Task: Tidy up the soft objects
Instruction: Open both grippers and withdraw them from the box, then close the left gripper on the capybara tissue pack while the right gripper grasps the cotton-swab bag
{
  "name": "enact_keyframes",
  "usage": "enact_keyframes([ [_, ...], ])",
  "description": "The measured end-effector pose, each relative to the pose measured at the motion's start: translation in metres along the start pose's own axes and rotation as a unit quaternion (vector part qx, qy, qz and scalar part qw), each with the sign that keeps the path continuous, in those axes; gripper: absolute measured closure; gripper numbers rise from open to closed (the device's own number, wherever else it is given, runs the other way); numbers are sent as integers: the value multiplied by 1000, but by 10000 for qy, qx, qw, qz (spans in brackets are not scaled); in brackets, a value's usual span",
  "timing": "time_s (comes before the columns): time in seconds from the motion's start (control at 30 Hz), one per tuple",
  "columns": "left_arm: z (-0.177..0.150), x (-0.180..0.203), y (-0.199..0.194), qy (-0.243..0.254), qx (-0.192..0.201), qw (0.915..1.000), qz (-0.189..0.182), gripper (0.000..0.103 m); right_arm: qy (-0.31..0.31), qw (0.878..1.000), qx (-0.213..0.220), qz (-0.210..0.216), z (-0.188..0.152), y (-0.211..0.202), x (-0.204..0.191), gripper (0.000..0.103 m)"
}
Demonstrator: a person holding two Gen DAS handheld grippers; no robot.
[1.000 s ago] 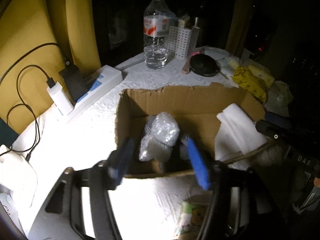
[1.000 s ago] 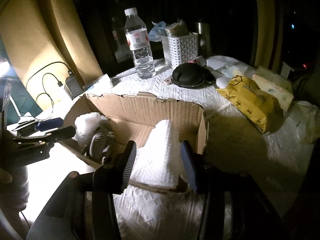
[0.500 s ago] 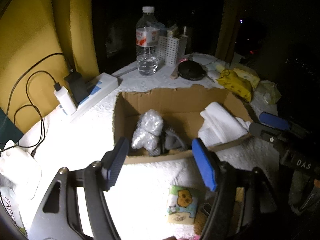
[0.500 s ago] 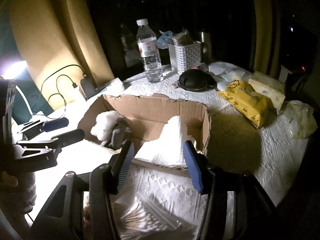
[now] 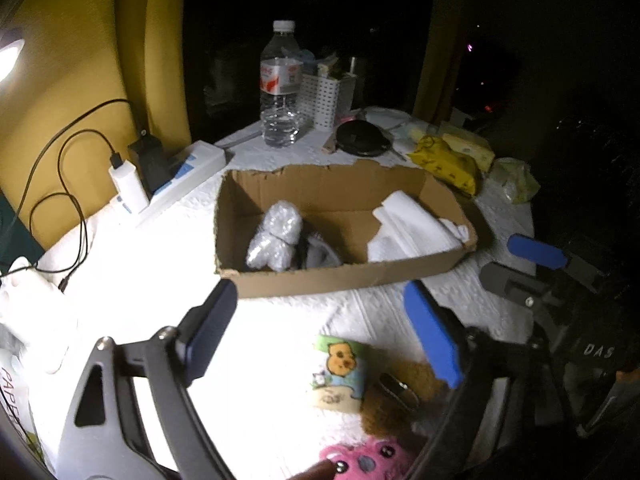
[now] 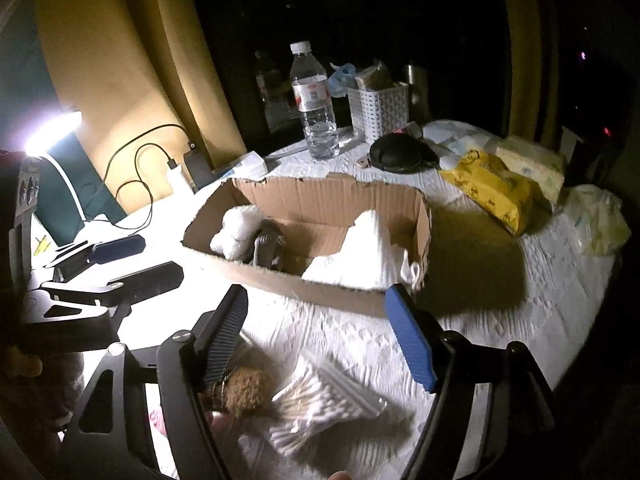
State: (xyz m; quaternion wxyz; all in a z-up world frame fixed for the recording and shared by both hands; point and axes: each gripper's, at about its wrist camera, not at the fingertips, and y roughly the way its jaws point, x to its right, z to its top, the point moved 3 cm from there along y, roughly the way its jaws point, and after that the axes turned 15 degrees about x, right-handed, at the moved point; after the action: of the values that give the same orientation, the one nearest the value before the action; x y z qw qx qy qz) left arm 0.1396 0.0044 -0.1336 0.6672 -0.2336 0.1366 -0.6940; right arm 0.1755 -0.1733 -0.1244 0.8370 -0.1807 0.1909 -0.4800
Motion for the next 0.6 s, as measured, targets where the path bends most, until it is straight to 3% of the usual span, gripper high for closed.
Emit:
enact_keyframes([
  [0.6, -43, 19, -12, 192, -233, 9994, -157, 14, 257, 9993, -227, -177, -43, -19, 6, 28],
])
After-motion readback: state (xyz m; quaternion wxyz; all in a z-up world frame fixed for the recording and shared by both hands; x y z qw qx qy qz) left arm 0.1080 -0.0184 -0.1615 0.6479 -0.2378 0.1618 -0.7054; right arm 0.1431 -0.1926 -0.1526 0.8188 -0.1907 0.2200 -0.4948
